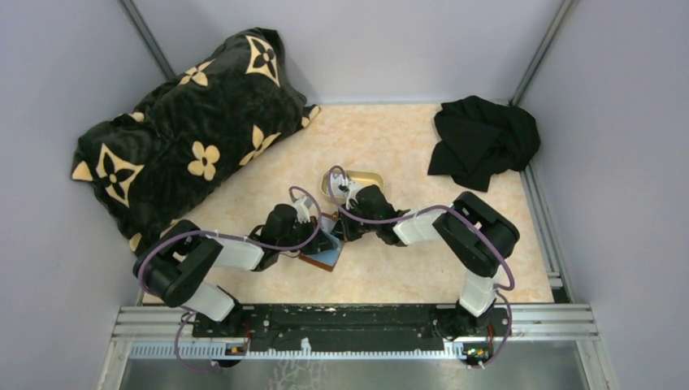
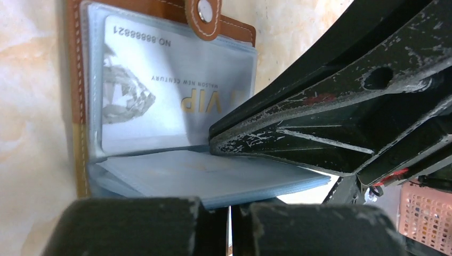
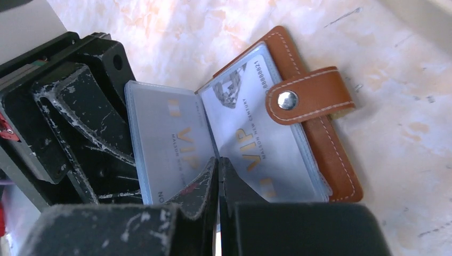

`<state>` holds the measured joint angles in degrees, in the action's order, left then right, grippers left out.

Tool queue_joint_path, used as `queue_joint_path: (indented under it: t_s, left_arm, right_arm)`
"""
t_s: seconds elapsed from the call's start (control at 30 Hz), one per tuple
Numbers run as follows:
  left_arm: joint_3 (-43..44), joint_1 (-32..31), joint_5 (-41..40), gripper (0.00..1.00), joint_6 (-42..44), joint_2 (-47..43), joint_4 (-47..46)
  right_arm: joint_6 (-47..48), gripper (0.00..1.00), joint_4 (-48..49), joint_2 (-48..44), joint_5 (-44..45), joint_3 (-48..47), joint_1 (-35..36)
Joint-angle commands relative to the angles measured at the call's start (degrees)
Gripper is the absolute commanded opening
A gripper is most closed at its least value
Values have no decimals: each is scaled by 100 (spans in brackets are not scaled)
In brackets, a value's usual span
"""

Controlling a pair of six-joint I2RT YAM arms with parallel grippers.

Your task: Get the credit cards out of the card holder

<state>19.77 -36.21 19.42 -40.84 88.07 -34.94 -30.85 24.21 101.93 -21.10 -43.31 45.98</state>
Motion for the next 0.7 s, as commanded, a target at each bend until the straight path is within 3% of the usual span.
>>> queue_joint_path:
  t_s: [0.0, 0.23, 0.53, 0.67]
  left_arm:
    - [-113, 25, -791, 0, 306, -191, 1006]
    - [-96, 21, -970, 2, 408, -909, 1597]
    - [487, 21, -1295, 10, 648, -3446, 3584]
    - [487, 26, -1662, 11, 699, -3971, 3930]
  right_arm:
    - [-264, 0, -120, -315, -945, -160, 362]
    - [-224, 0, -214, -511, -856, -44, 449]
    - [-223, 0, -144, -508, -749, 81, 534]
    - [-194, 0, -151, -461, -695, 88, 546]
